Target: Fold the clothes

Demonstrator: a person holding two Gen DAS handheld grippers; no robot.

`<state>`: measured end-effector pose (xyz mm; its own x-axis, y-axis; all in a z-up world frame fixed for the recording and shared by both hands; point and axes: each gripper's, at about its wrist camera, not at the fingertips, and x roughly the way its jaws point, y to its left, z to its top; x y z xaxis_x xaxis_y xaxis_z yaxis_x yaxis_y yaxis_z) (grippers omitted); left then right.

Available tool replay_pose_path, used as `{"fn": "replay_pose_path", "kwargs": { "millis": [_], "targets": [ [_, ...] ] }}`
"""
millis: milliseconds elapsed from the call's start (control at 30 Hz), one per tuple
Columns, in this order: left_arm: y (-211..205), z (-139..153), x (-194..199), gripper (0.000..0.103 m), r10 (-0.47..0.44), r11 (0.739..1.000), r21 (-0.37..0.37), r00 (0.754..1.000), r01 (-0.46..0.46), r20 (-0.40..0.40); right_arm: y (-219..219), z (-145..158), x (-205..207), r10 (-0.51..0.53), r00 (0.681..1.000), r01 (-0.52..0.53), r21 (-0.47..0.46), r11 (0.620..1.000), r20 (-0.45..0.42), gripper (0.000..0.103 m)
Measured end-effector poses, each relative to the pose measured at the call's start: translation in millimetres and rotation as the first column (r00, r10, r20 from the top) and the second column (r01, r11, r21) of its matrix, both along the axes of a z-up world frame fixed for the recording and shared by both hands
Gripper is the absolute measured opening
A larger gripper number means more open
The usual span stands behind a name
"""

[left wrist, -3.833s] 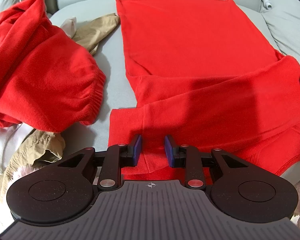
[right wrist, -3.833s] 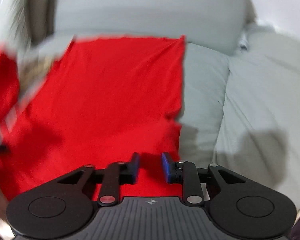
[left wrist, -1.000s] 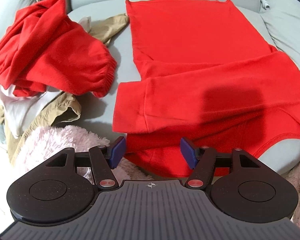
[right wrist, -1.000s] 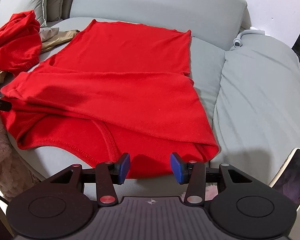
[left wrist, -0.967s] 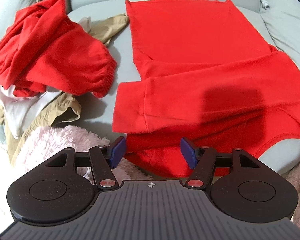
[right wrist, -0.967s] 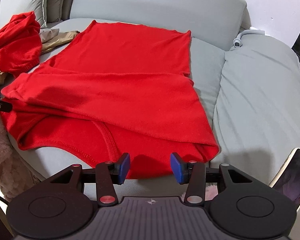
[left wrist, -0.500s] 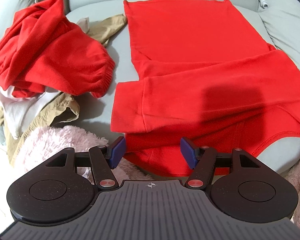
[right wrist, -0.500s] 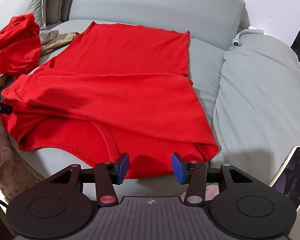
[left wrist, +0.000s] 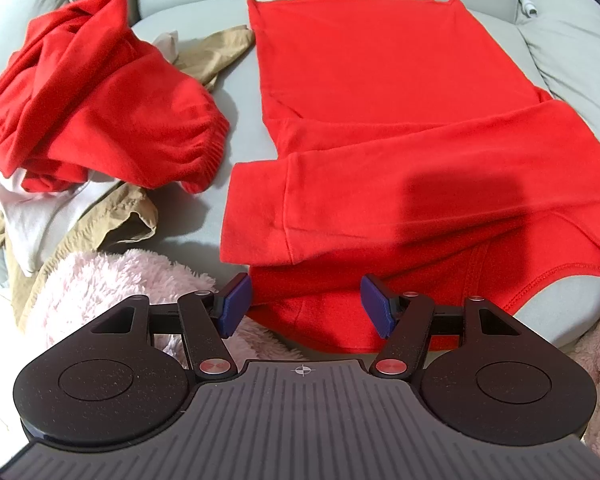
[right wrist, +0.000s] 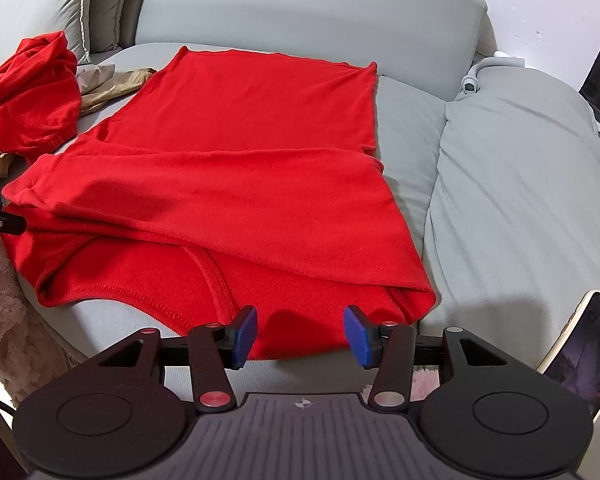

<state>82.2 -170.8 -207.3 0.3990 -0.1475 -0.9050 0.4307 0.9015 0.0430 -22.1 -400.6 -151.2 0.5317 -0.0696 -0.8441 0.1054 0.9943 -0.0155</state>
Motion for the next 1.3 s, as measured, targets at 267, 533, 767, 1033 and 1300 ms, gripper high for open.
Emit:
{"fn": "replay_pose_path", "kwargs": {
  "millis": [267, 533, 767, 1033, 1300],
  "targets": [
    [-0.2, -0.3, -0.1, 0.066, -0.001, 1.000, 0.000, 1.000, 0.001, -0.002, 0.3, 0.1, -0.8, -0.003, 1.000, 0.003, 0.003, 1.000, 0.001, 0.048],
    [-0.5, -0.2, -0.3, 0.066, 0.000, 1.000, -0.001, 1.000, 0.000, -0.002, -1.1, 0.3, -1.0, -0.008, 1.000, 0.008, 0.006, 1.000, 0.005, 0.049],
    [-3.4, -0.5, -1.6, 0.066, -0.003, 1.000, 0.006, 1.000, 0.003, 0.004, -1.2, 0.5, -1.4, -0.008, 1.000, 0.007, 0.006, 1.000, 0.006, 0.049],
    [-4.0, -1.6, -1.6, 0.066, -0.007, 1.000, 0.011, 1.000, 0.007, 0.003, -1.6, 1.0, -1.8, -0.008, 1.000, 0.008, 0.007, 1.000, 0.006, 0.049],
    [-4.8, -2.0, -1.6, 0.066, -0.006, 1.000, 0.012, 1.000, 0.006, 0.001, -2.2, 0.9, -2.0, -0.008, 1.000, 0.008, 0.009, 1.000, 0.008, 0.049]
  ]
}}
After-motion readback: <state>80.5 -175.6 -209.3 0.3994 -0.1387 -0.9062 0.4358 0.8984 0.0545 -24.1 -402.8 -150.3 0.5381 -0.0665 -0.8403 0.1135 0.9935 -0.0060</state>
